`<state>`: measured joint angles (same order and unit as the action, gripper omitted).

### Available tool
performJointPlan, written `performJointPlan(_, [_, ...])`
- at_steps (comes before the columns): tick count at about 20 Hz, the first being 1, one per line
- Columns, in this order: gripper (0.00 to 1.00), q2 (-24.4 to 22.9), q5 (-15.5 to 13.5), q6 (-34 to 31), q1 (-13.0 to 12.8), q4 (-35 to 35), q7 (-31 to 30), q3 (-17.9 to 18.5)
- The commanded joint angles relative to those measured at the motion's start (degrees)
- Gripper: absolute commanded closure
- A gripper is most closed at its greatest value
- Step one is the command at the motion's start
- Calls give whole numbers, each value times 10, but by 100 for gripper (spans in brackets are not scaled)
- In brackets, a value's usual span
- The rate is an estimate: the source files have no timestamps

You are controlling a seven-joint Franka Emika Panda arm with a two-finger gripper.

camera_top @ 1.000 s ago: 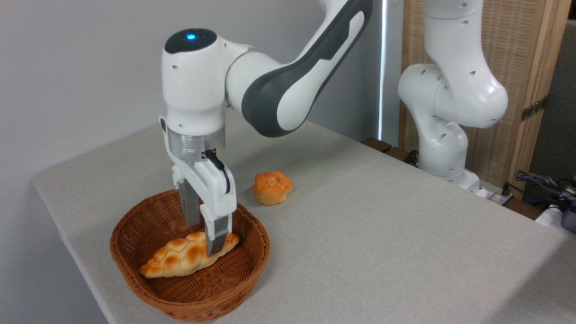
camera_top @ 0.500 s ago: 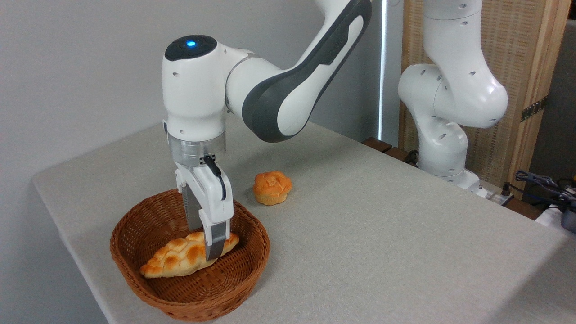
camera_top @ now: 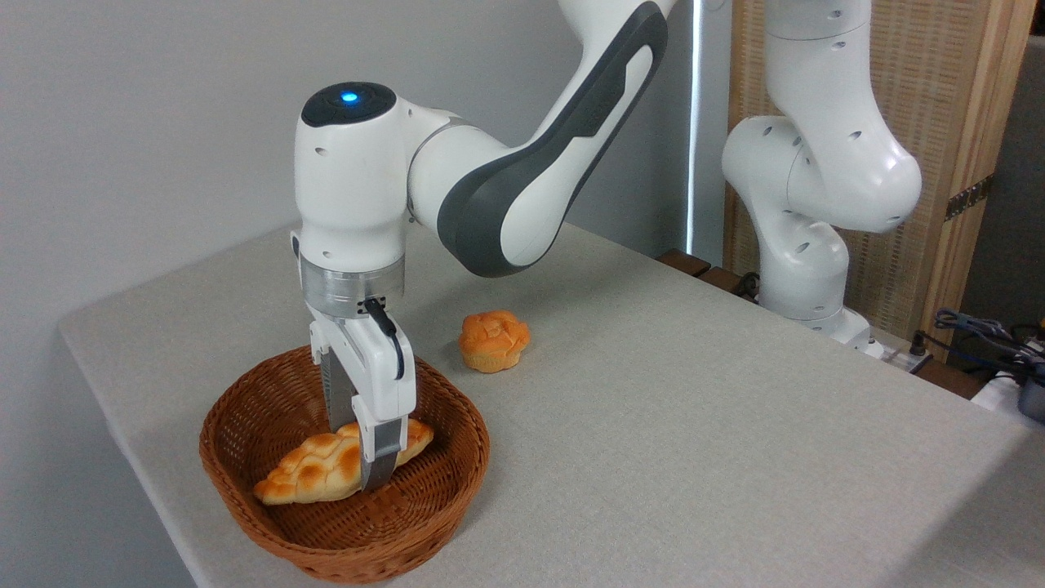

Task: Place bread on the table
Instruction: 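Close the gripper on the middle of the braided loaf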

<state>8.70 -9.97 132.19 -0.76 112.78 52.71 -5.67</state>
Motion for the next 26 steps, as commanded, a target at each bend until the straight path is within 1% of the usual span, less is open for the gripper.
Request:
performJointPlan(1, [30,-1,4,14,1,3,9,0])
performJointPlan(2, [36,-1,4,14,1,3,10,0])
performJointPlan(3, [39,-1,3,14,1,3,9,-1])
performJointPlan(4, [39,-1,3,14,1,2,9,-1])
performJointPlan(6, [46,-1,0,14,1,2,9,-1])
performJointPlan(14, [48,-1,-2,13,1,1,6,-1])
performJointPlan(18, [53,-4,-3,11,1,-2,5,-1])
performJointPlan(23, [53,-5,-3,7,1,-4,1,-1])
performJointPlan(26, [53,-7,-3,-27,1,-9,0,-2])
